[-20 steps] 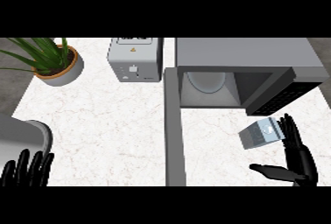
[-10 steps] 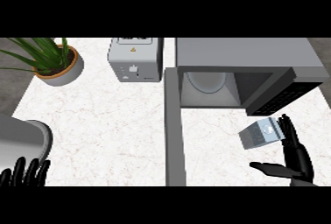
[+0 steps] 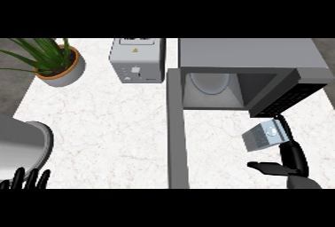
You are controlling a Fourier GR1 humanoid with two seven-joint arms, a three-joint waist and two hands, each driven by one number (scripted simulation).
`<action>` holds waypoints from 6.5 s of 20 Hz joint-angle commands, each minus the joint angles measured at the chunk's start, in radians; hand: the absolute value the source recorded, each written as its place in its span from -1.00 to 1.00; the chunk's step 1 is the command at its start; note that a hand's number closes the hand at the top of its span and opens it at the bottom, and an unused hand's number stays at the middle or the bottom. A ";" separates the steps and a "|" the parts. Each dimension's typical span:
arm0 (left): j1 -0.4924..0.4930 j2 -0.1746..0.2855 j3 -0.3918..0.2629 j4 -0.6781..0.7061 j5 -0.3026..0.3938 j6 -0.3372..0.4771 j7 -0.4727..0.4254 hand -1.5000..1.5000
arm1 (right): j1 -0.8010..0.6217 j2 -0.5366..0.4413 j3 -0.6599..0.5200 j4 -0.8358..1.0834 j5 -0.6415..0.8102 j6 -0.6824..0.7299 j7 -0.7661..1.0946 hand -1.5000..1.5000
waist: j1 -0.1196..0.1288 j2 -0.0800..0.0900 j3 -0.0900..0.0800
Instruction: Pick up the milk, place it into the microwave and close the microwave
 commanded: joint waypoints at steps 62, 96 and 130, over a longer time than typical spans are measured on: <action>0.118 -0.013 0.048 -0.020 0.039 -0.093 -0.060 -1.00 | 0.318 0.231 0.384 -0.852 -0.260 -0.199 0.310 1.00 | -0.018 -0.009 -0.002; 0.028 0.018 0.155 0.057 0.110 -0.158 -0.005 -1.00 | -0.509 0.173 0.235 0.123 -0.182 -0.666 0.323 1.00 | 0.032 0.016 0.001; -0.081 0.066 0.186 0.141 0.123 -0.200 0.011 -1.00 | -0.773 0.020 0.149 0.404 -0.092 -1.067 0.136 1.00 | 0.125 0.064 0.004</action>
